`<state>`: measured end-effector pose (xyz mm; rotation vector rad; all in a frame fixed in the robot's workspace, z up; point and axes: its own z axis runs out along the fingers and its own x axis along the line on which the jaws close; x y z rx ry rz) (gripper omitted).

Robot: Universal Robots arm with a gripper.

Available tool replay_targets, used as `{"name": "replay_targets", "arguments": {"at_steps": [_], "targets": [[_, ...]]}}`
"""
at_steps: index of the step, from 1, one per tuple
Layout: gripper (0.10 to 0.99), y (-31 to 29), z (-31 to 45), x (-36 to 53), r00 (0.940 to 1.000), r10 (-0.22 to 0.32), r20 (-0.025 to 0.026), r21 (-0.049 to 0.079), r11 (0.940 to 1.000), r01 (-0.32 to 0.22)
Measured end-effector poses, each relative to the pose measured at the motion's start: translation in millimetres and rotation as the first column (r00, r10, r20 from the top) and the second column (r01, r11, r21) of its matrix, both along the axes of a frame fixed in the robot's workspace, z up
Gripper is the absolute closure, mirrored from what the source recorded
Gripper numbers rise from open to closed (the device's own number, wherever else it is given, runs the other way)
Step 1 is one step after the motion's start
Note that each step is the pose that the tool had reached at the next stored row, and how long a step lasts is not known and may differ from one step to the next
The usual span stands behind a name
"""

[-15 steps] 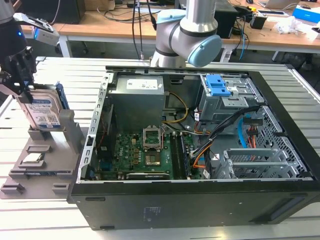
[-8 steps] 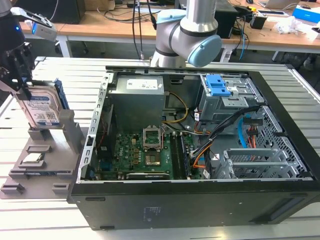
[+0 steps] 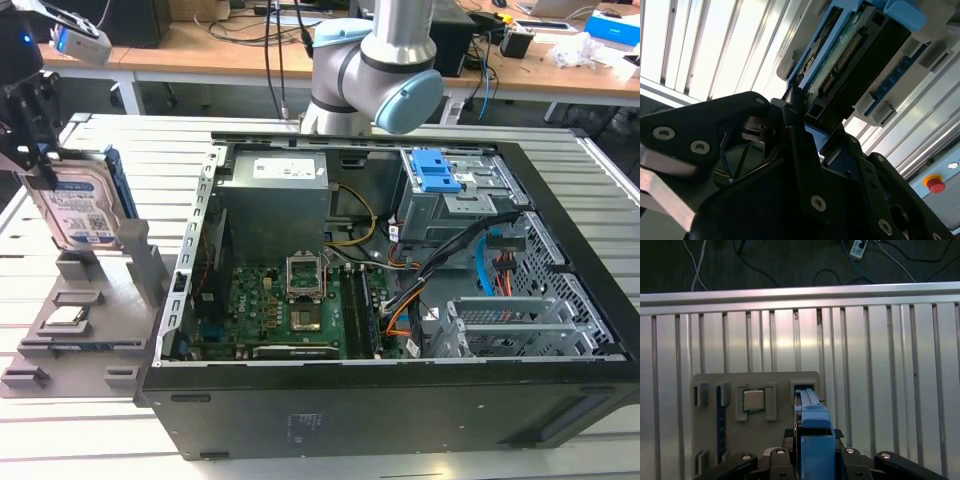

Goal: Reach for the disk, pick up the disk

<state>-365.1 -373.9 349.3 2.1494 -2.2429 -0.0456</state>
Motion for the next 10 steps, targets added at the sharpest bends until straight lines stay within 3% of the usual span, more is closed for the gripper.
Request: {"name": "replay_targets", "arguments": {"at_steps": [5, 10], "targets": [[0.718, 0.0, 6.4, 0.1, 1.0, 0.0, 0.0, 0.0, 1.0, 0.0], [0.718, 0.0, 17.5, 0.3, 1.0, 0.0, 0.0, 0.0, 1.0, 0.0]]}}
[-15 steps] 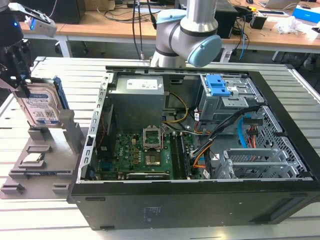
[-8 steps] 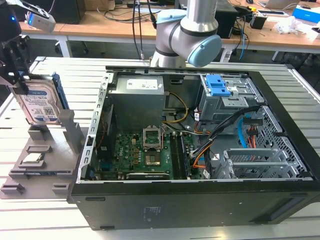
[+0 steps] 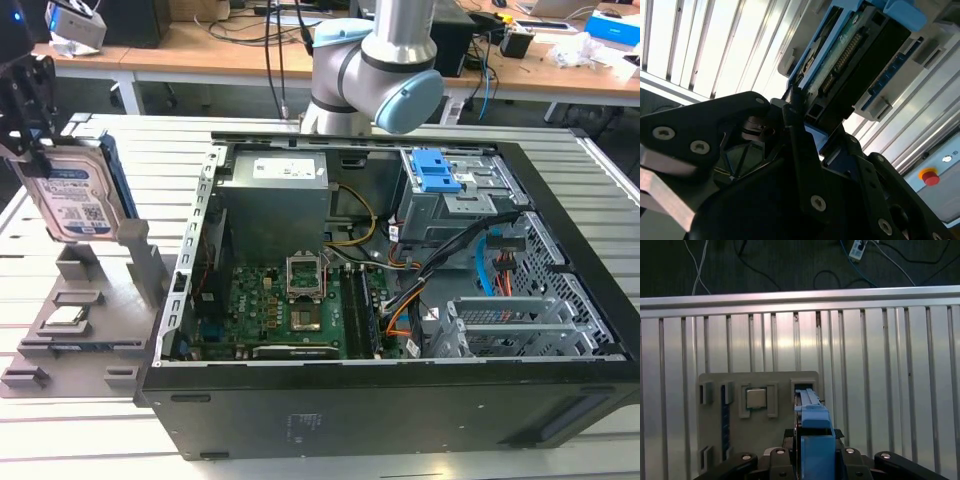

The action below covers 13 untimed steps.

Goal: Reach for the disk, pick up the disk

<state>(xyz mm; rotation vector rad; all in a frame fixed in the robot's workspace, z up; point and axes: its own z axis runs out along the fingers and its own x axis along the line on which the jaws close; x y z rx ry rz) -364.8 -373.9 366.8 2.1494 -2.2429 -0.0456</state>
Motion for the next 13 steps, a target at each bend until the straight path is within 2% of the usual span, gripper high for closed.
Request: {"name": "replay_targets", "arguments": {"at_steps": [4, 8, 11, 13], "targets": [[0.718, 0.0, 7.0, 0.1, 1.0, 0.0, 0.0001, 0.0, 1.0, 0.0], [0.718, 0.0, 18.5, 0.1, 1.0, 0.0, 0.0, 0.0, 1.0, 0.0], [0.718, 0.0, 24.3, 0.2, 1.0, 0.0, -0.0001, 0.0, 1.0, 0.0], [0.718, 0.0, 32.6, 0.2, 1.0, 0.0, 0.0, 0.0, 1.0, 0.0]]}}
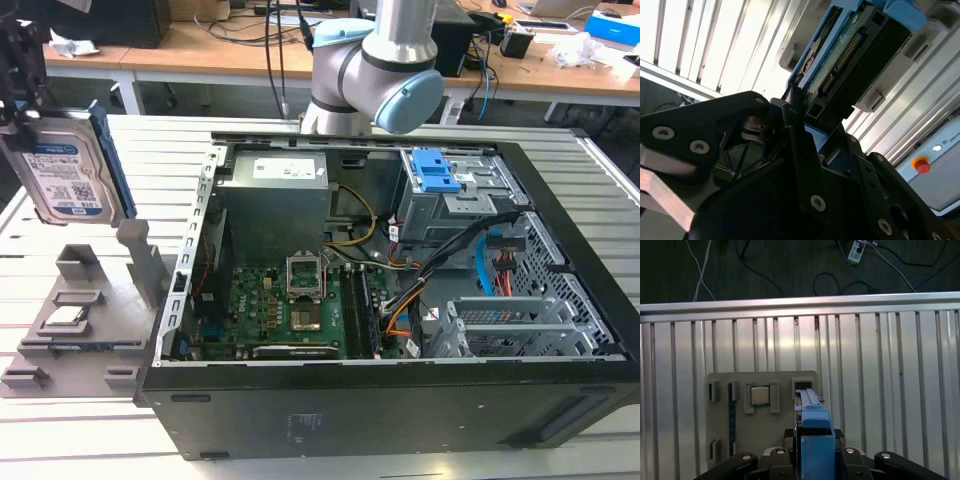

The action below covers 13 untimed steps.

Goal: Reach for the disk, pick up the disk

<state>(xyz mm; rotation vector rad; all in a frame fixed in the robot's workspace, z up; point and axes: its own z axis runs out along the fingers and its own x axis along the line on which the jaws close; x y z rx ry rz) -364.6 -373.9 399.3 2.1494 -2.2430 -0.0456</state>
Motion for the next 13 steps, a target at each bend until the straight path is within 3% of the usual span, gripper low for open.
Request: {"name": "replay_targets", "arguments": {"at_steps": [13], "targets": [[0.718, 0.0, 31.0, 0.4, 1.0, 0.0, 0.0, 0.0, 1.0, 0.0]]}}
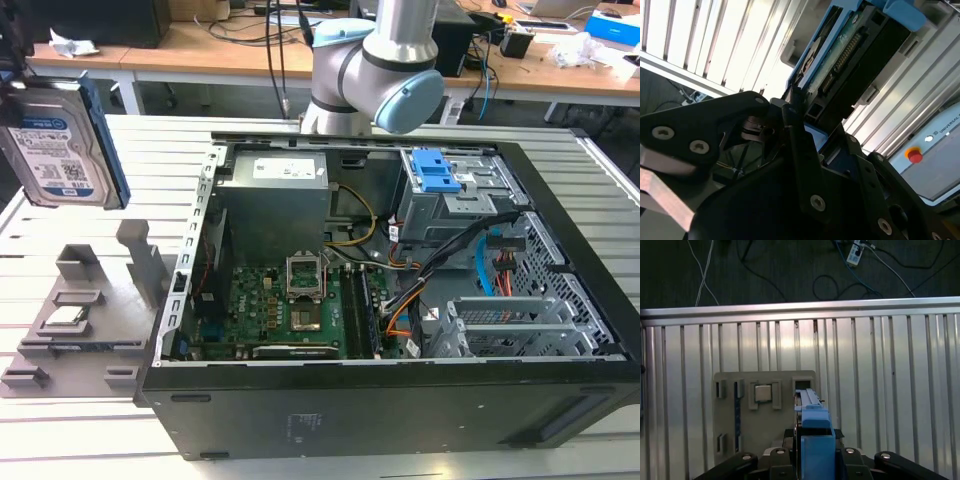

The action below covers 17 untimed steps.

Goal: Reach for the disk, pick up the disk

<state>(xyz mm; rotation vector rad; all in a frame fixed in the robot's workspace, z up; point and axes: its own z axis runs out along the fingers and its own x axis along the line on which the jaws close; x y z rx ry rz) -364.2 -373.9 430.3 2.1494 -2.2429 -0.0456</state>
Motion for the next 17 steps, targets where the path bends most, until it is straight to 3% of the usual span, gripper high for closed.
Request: {"name": "replay_targets", "arguments": {"at_steps": [8, 17], "targets": [[0.718, 0.0, 13.7, 0.3, 1.0, 0.0, 0.0, 0.0, 1.0, 0.0], [0.718, 0.0, 37.7, 0.7, 1.0, 0.0, 0.0, 0.0, 1.0, 0.0]]}}
